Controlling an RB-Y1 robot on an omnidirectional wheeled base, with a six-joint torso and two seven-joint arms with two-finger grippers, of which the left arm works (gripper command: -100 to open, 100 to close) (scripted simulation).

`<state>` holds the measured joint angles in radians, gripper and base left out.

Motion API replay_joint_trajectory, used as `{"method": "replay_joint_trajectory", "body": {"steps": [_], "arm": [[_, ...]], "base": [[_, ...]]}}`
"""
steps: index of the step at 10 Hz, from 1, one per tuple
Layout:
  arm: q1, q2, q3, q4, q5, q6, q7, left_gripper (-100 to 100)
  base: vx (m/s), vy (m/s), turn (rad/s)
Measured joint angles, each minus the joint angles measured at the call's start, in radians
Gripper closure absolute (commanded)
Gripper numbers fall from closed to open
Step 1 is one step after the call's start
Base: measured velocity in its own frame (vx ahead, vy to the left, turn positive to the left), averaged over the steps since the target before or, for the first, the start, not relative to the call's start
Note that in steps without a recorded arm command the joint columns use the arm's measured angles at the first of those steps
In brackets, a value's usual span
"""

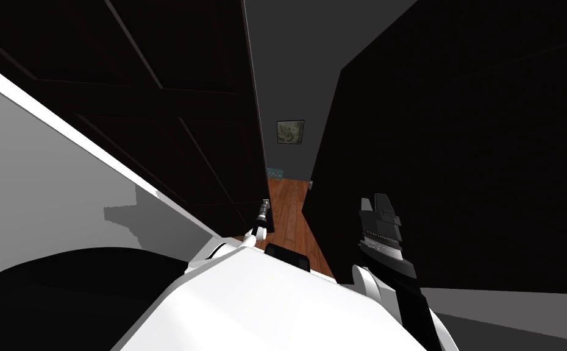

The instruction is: Push the door open

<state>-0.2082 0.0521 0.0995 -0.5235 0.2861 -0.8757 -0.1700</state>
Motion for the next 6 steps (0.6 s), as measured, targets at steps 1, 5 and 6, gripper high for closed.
{"method": "replay_joint_trajectory", "body": {"steps": [1,5,6], "arm": [[0.009,-0.007,0.015,-0.031,0.016,0.011,-0.025,100],[-0.015,0.007,0.046,0.001,0.055,-0.023,-0.048,100],[0.002,0.002,0.058,-0.035,0.069,-0.002,-0.066,100]], "base": [[0.170,0.067,-0.105],[0.081,0.042,-0.049],[0.055,0.046,-0.015]]}}
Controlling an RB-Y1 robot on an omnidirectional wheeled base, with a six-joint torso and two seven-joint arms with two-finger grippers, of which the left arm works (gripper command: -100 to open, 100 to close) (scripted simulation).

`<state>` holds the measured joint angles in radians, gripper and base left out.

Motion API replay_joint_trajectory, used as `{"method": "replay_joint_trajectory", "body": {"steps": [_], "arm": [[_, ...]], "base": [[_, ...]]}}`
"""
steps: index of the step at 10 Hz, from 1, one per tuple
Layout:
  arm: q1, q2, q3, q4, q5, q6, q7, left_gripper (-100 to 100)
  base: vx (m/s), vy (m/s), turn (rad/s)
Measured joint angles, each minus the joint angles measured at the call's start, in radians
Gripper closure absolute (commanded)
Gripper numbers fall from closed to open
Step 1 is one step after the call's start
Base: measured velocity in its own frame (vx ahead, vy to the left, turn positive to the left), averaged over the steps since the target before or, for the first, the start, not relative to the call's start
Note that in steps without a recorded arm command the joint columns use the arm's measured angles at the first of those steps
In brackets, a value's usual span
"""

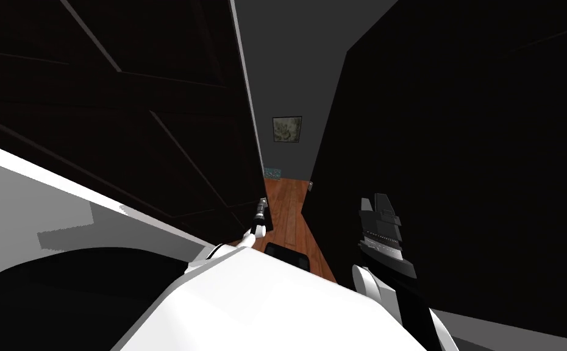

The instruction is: Push the door open

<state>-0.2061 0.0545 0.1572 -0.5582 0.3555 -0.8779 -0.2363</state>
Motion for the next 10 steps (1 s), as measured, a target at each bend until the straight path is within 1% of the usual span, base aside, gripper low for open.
{"method": "replay_joint_trajectory", "body": {"steps": [1,2,3,4,7,8,9,10], "arm": [[-0.025,0.006,0.010,0.050,0.010,-0.022,-0.005,100],[-0.015,0.006,0.016,0.037,0.014,-0.033,-0.010,-100],[-0.013,0.006,0.021,0.028,0.018,-0.027,-0.016,-100],[-0.020,0.007,0.023,0.039,0.020,-0.025,-0.017,-100],[-0.026,-0.006,0.036,0.040,0.031,-0.009,-0.028,-100],[-0.030,-0.014,0.041,0.044,0.036,-0.004,-0.032,-100],[-0.030,-0.016,0.041,0.045,0.036,-0.004,-0.033,-100],[-0.027,-0.013,0.041,0.046,0.037,-0.009,-0.036,-100]], "base": [[0.023,0.028,0.048],[-0.092,-0.087,0.082],[-0.137,-0.150,0.057],[-0.125,-0.175,0.053],[-0.154,-0.204,0.074],[-0.074,-0.095,0.021],[0.103,0.033,-0.035],[0.177,0.098,-0.023]]}}
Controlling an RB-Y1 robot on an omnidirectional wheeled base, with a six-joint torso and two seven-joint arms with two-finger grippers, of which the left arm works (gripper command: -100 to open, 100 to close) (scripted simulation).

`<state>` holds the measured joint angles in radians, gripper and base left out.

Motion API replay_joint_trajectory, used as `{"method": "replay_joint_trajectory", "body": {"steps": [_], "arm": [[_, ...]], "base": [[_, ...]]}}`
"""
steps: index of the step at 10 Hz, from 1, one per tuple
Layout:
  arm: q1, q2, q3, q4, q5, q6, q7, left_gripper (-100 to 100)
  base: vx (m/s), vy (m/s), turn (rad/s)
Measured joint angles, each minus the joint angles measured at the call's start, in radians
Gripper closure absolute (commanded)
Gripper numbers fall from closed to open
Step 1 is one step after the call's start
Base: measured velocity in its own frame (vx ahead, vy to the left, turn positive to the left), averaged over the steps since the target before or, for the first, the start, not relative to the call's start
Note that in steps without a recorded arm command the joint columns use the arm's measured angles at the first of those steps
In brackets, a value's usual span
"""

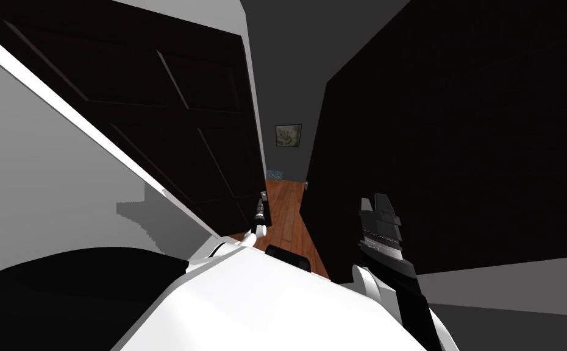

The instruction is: Push the door open

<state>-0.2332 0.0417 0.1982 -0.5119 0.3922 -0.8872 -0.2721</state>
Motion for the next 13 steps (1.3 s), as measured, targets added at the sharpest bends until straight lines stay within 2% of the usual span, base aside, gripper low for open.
{"method": "replay_joint_trajectory", "body": {"steps": [3,6,7,13], "arm": [[0.003,0.001,0.002,0.003,0.002,-0.016,-0.010,-100],[-0.001,-0.018,0.004,0.021,0.005,-0.040,-0.020,-100],[0.000,-0.020,0.004,0.022,0.005,-0.043,-0.020,100],[0.001,-0.018,0.004,0.023,0.005,-0.037,-0.020,100]], "base": [[0.202,0.115,-0.023],[0.166,0.075,-0.014],[-0.017,-0.010,-0.003],[0.004,0.002,-0.004]]}}
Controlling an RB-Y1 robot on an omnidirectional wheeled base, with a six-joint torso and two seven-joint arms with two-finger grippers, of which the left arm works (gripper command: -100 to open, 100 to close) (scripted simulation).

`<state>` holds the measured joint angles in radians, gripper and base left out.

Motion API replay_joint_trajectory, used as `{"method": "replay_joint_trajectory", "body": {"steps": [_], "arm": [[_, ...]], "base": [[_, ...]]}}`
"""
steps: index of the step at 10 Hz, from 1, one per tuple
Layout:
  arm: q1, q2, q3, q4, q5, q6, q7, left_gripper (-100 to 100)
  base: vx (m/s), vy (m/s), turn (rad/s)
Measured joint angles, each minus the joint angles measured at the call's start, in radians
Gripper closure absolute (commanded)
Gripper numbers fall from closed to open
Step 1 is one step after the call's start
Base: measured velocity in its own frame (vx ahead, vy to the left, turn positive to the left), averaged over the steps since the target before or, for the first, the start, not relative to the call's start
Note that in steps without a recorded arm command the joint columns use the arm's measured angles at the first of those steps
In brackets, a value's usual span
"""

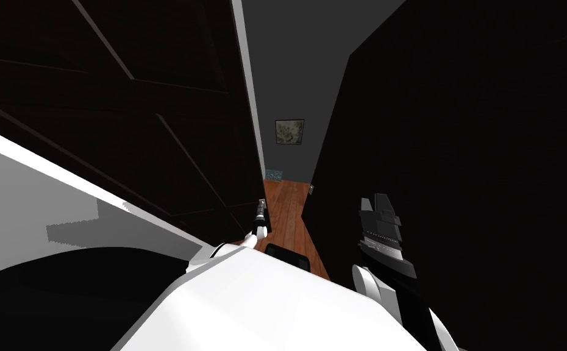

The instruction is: Push the door open

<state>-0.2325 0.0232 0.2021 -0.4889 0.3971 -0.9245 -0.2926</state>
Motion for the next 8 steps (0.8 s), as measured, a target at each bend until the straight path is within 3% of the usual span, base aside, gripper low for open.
{"method": "replay_joint_trajectory", "body": {"steps": [1,3,5,6,7,8], "arm": [[0.027,-0.008,0.005,-0.043,0.006,0.021,-0.015,100],[0.017,-0.003,0.016,-0.024,0.018,0.015,-0.025,100],[-0.001,0.014,0.035,0.001,0.036,-0.001,-0.032,100],[0.014,0.017,0.041,-0.041,0.041,0.014,-0.043,100],[-0.006,0.036,0.057,-0.003,0.055,-0.004,-0.043,100],[0.013,0.038,0.068,-0.038,0.063,-0.006,-0.054,-100]], "base": [[0.128,0.045,-0.006],[0.169,0.065,-0.009],[0.181,0.107,0.004],[0.206,0.088,0.062],[0.169,0.102,0.055],[-0.063,0.056,0.117]]}}
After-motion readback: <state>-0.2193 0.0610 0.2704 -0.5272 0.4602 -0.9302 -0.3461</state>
